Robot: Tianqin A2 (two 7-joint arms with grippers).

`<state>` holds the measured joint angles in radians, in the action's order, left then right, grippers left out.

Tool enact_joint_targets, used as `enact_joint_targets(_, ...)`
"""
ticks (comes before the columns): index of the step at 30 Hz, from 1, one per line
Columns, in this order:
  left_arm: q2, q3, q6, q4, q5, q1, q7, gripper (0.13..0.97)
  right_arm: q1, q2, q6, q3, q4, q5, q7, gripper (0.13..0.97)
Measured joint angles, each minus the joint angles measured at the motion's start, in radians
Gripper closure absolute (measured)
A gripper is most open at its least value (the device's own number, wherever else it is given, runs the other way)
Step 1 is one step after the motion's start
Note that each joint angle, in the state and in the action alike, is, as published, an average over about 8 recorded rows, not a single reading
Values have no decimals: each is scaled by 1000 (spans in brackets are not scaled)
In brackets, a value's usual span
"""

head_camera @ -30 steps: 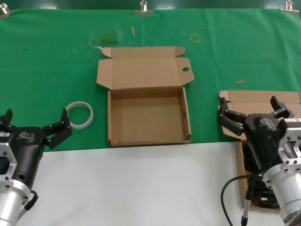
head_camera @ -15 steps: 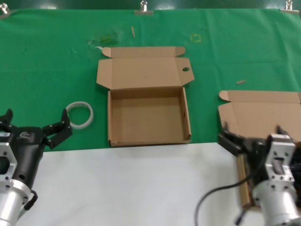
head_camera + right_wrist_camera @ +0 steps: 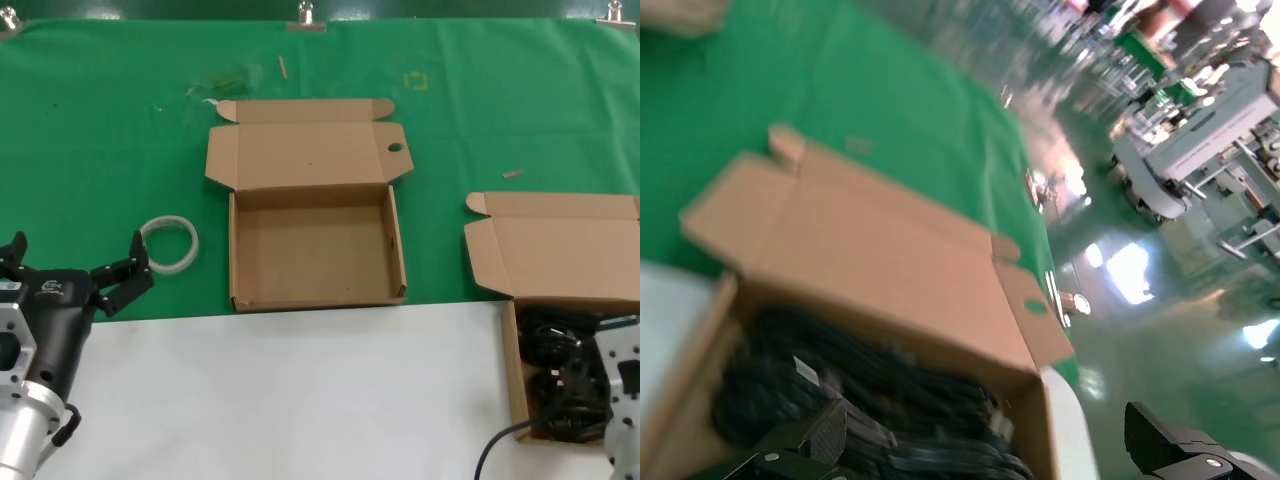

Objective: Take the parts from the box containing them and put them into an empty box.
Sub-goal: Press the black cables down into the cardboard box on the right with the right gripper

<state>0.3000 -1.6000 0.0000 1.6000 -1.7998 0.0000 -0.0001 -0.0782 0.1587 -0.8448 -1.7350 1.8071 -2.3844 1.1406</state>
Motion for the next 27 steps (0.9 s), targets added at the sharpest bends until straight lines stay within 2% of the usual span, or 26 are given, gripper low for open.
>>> enact_joint_targets(10,0,0,0,0,0,0,0,132,124,0,-198,11,-61,-143,457,129)
enact_joint_targets(17,0,0,0,0,0,0,-1,132,187,0,-265,42,-85,-278,757,129)
enact_joint_targets(22,0,0,0,0,0,0,0,132,213,0,-269,59,-104,-333,885,129)
enact_joint_targets(27,0,0,0,0,0,0,0,132,231,0,-261,66,-123,-349,940,133)
